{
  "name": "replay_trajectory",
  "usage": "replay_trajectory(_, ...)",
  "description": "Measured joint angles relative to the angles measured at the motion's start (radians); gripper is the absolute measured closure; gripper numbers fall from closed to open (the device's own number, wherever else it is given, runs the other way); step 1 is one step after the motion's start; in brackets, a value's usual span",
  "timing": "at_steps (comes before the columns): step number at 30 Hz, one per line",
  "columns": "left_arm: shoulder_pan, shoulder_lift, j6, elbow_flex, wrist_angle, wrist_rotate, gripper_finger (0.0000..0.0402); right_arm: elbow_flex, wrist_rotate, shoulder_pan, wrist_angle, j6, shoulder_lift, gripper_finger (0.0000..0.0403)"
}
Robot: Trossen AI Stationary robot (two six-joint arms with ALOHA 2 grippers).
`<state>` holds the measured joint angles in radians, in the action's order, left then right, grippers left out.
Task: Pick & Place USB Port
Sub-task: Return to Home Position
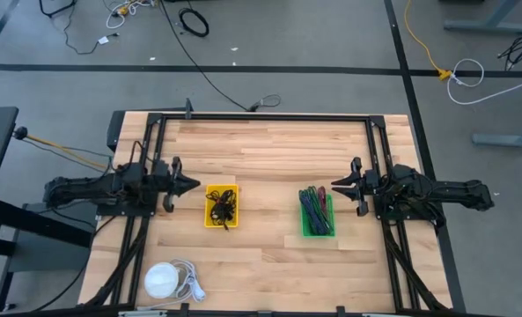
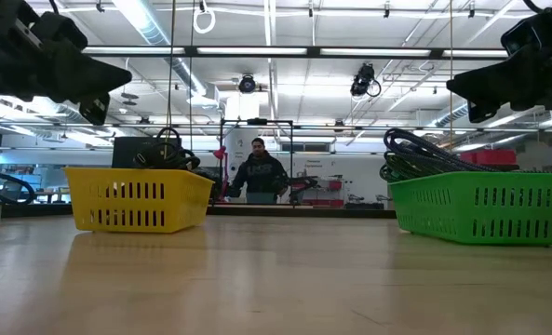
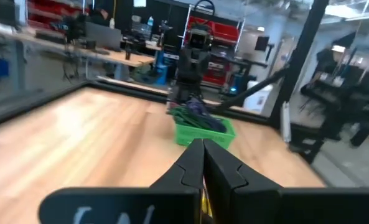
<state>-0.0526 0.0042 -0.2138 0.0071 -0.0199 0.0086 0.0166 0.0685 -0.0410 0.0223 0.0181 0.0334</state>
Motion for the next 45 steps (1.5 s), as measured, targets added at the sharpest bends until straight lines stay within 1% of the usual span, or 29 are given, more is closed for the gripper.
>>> replay_trajectory(5, 0.005, 0.002, -0.113, -0.001, -0.041, 0.007, 0.0388, 0.0, 0.0, 0.0, 0.0, 0.0, 0.0, 0.033)
replay_trajectory(9, 0.005, 0.002, -0.141, -0.001, -0.051, 0.006, 0.0388, 0.0, 0.0, 0.0, 0.0, 0.0, 0.0, 0.033)
replay_trajectory(45, 0.004, 0.002, -0.142, 0.0, -0.065, 0.003, 0.0388, 0.0, 0.0, 0.0, -0.001, -0.001, 0.0, 0.033)
